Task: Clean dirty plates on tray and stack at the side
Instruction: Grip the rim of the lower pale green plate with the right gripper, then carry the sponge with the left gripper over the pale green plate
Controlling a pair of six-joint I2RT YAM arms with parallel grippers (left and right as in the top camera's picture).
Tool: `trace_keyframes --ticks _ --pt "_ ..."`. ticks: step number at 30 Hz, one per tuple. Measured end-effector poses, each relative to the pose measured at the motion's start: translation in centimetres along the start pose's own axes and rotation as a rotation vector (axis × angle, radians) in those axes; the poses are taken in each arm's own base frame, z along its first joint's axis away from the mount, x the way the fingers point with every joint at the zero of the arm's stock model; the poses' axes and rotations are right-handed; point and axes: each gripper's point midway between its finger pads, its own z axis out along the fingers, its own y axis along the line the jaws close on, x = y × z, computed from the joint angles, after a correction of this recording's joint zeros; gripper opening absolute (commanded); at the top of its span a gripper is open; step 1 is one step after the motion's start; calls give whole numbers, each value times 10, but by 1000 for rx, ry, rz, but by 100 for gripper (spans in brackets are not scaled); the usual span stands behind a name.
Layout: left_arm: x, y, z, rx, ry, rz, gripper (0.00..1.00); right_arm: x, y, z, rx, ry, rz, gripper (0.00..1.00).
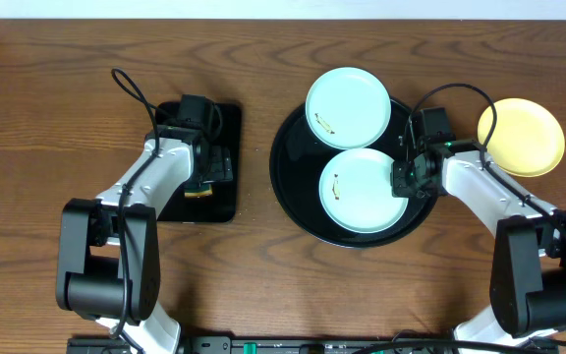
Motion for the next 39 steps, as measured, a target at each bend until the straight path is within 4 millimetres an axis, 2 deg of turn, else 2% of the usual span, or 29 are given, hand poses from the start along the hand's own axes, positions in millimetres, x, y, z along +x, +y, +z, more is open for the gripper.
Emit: trace_keyframes --ticks 15,16,18,19,20,21,23,24,25,26,27,31,35,36,38,39 --pt "2 0 0 -2 7 1 89 -1 -3 0 18 -7 26 1" --pt "3 1 0 -4 12 1 98 -1 -3 0 18 -8 26 1" --pt "4 1 2 -2 8 -4 100 -2 -3 0 18 -9 26 1" --pt "6 1 5 -2 6 1 84 -2 -3 0 19 -9 26 1" --pt "10 2 9 -4 11 1 59 -2 -3 0 19 -10 26 1" --pt "14 3 12 -5 15 4 45 -2 -3 0 20 -10 26 1" --pt "16 3 14 -4 19 1 22 -2 -3 0 20 -11 26 2" --pt "18 4 14 -5 23 2 19 -2 -3 0 20 -11 26 2" --pt "19 4 14 -7 27 2 26 -2 -4 0 21 -11 26 2" --pt "19 5 14 -8 28 0 65 -2 -4 0 21 -11 26 2" --pt "19 5 14 -9 29 5 82 -2 -4 -1 22 -12 27 2" --pt "14 4 14 -5 10 -1 83 -3 -4 -1 24 -14 27 3" --pt "-5 1 13 5 -68 -11 83 -3 -5 -1 27 -16 28 3" --pt "-11 0 13 8 -93 -14 78 -3 -5 -1 27 -16 30 3" --pt "-16 0 13 11 -117 -14 32 -3 -5 -1 28 -16 31 4" --pt "-19 -1 14 13 -131 -20 22 -3 -5 -1 28 -16 31 4"
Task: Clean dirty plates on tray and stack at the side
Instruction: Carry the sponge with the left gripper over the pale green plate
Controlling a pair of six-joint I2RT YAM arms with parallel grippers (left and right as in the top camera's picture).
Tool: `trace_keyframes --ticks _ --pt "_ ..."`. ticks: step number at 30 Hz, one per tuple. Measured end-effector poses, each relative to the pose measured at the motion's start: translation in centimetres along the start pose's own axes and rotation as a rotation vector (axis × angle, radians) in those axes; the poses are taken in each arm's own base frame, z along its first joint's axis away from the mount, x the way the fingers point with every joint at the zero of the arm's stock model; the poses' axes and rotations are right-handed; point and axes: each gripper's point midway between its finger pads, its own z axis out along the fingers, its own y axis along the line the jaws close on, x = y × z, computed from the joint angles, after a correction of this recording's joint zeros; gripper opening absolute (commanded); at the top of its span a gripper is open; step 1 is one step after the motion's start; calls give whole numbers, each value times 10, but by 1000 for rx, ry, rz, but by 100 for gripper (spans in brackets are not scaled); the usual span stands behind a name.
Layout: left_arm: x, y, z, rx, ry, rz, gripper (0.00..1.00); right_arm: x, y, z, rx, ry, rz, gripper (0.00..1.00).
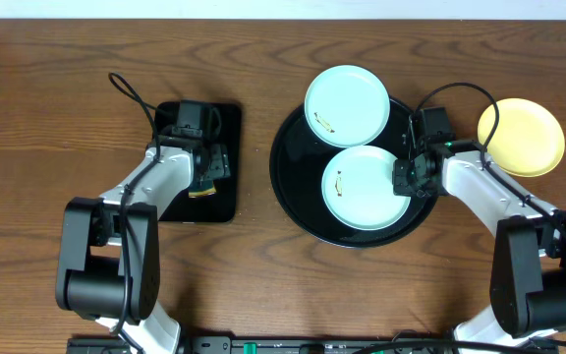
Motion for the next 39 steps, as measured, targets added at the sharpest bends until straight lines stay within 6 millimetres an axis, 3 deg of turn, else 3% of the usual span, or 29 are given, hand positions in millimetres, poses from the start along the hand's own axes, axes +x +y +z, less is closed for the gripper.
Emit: trace_keyframes --ticks 1,2,3,4,7,10,12,13,14,17,19,23,24,28,29,31,33,39 --pt "-1 0 1 -1 -5 -1 21 0 0 0 1 0 1 4" --pt "-1 0 5 -3 -8 -2 28 0 0 0 3 -1 2 4" --pt "-2 -1 8 0 -20 -1 65 0 -1 0 4 -1 3 4" --pt "-3 -1 12 -2 -26 -1 69 -1 -1 0 6 -3 3 5" --pt "-8 2 13 -10 -45 -15 69 -1 -2 0 13 -6 3 6" --pt "3 3 10 -12 6 -9 64 -2 -3 0 20 -8 4 8" --pt "14 -4 7 35 55 -7 38 -2 -5 0 27 -10 6 9" --pt "15 -6 7 48 63 -7 15 -2 -5 0 29 -11 7 10" --pt "17 -7 6 56 70 -2 8 -2 -5 0 31 -12 7 13" --pt "21 -6 3 62 96 3 8 -2 -6 0 35 -12 10 22" --pt "25 -3 -4 67 123 -3 8 -3 -6 0 36 -13 10 36" --pt "4 2 -46 94 17 -20 7 -2 -7 0 39 -12 13 48" --pt "-11 2 -72 115 -66 -21 7 -2 -7 0 39 -12 14 49" --pt "-26 5 -120 143 -183 -16 7 -1 -7 0 39 -9 14 49" --pt "-25 5 -124 144 -184 -16 7 -1 -7 0 39 -8 14 45" --pt "-22 6 -125 138 -167 -3 7 -1 -7 0 39 -8 16 26" --pt "-15 9 -121 128 -128 8 7 -1 -7 0 40 -7 15 16" --pt "-22 12 -131 171 -64 5 7 -1 -7 0 40 -5 6 31"
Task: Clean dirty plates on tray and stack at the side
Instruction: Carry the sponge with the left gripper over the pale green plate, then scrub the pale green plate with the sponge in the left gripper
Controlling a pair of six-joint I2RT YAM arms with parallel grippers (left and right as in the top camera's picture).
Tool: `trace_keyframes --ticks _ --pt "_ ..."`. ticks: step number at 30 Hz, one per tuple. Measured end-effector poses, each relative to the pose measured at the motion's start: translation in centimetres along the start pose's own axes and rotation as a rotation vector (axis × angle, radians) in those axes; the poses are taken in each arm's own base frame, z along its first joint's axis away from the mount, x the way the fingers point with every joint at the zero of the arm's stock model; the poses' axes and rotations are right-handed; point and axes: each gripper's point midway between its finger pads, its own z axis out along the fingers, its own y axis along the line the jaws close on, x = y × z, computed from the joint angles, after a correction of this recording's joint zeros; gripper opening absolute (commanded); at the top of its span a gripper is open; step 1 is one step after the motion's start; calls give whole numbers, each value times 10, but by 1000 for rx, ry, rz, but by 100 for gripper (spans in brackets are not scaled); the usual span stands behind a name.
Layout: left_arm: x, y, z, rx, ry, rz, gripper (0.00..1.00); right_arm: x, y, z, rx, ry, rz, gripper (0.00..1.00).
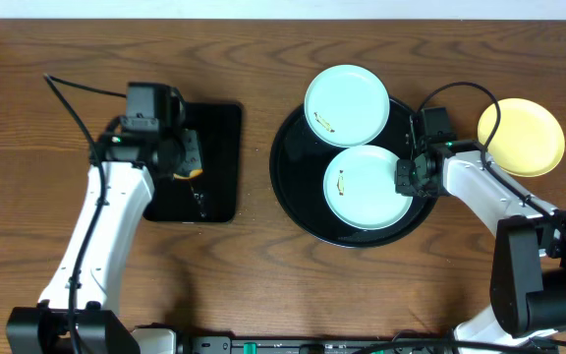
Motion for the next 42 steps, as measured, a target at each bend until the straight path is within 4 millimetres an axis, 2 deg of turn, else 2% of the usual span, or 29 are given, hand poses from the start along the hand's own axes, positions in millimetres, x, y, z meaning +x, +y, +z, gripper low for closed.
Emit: trace_keyframes --ticks 3,5,6,7,14,24,29,31,32,34,35,38,40,42 --pt "-8 -8 -7 64 -1 11 7 -5 1 1 -7 -23 0 27" --pt "-6 -12 -7 97 12 23 7 -6 4 3 -21 -37 0 16" --pt "-3 -16 -5 117 29 29 8 -5 9 7 -55 -44 -8 3" --pt "-1 -17 -2 128 44 32 7 -5 11 8 -64 -48 -10 1" --pt "2 -20 5 147 67 43 7 -5 18 2 -117 -53 -27 1" --pt "-4 -55 4 226 26 122 8 -5 26 1 -159 -52 -52 1" --pt "-7 -88 8 293 -5 199 7 -5 27 1 -164 -56 -66 1" --pt "-8 -113 14 330 -30 258 7 -5 27 1 -166 -56 -73 1" --pt "-7 -133 19 362 -42 302 7 -5 27 1 -167 -56 -76 1" --pt "-5 -162 25 407 -65 332 7 -5 27 1 -168 -56 -78 1" --pt "-3 -175 29 429 -64 335 7 -5 28 1 -169 -57 -78 1" --pt "21 -198 43 457 40 332 7 -5 28 1 -171 -58 -80 1" --pt "34 -208 54 451 130 328 7 -6 28 1 -172 -60 -81 1" --pt "39 -213 61 439 185 327 7 -6 28 1 -172 -60 -81 1"
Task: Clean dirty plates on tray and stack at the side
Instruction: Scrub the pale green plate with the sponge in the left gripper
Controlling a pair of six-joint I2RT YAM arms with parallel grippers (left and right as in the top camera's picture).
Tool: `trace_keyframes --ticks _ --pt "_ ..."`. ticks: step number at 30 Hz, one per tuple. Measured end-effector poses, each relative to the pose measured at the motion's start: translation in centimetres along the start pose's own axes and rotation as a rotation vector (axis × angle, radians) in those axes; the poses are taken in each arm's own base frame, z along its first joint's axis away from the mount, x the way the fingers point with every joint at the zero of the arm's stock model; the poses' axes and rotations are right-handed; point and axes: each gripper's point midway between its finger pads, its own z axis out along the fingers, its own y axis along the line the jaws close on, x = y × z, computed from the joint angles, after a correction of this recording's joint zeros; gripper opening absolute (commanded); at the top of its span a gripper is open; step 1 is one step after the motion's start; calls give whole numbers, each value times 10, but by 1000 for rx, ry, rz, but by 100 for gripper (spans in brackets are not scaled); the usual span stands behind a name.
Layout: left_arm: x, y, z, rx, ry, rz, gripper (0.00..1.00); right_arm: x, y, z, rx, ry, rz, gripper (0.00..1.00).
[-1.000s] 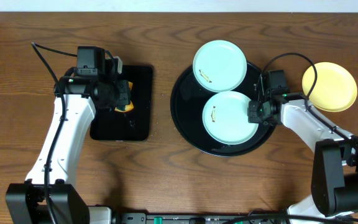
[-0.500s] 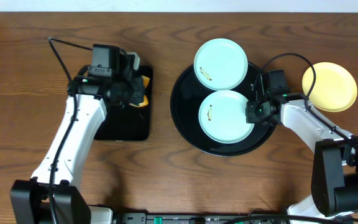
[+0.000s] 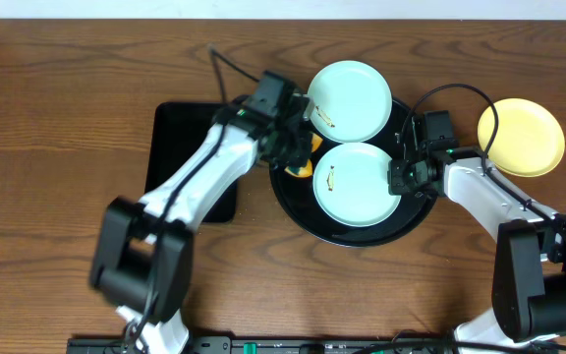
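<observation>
Two pale green plates lie on the round black tray [image 3: 293, 202]: the far plate [image 3: 349, 101] overhangs the tray's back rim, and the near plate [image 3: 355, 184] sits in the middle. Each carries a small smear of dirt near its left side. My left gripper [image 3: 300, 160] has reached over the tray's left rim and is shut on a yellow sponge [image 3: 304, 168], right at the near plate's left edge. My right gripper [image 3: 399, 178] grips the near plate's right rim.
A yellow plate [image 3: 521, 137] sits on the table to the right of the tray. A flat black rectangular mat [image 3: 180, 167] lies to the left, partly under my left arm. Cables loop above both wrists.
My left arm has moved right from the black mat to the round tray's left side, with the sponge in it. The near plate has shifted slightly to the left. The right gripper stays on its rim.
My left gripper was down on the black mat at the sponge, and stayed there at the second moment. Then it was raised over the mat's left part with the sponge. Now it holds the sponge at the near plate, whose rim the right gripper held throughout.
</observation>
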Motion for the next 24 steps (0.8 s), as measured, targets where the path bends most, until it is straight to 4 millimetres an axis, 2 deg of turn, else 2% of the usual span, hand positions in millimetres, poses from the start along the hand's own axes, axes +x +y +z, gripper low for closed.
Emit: trace_keyframes --ticks 5,9,14,17,24 --pt "-11 -20 23 10 46 42 8 0 0 0 0 -1 -2 1" --pt "4 -35 47 -26 92 102 7 0 1 0 -1 -2 -10 1" --pt "21 -42 79 -44 141 150 7 0 1 0 -1 -2 -13 1" --pt "24 -38 85 -73 148 160 8 0 2 0 -2 -2 -16 1" --pt "17 -30 85 -124 119 167 8 0 2 0 -2 -3 -21 1"
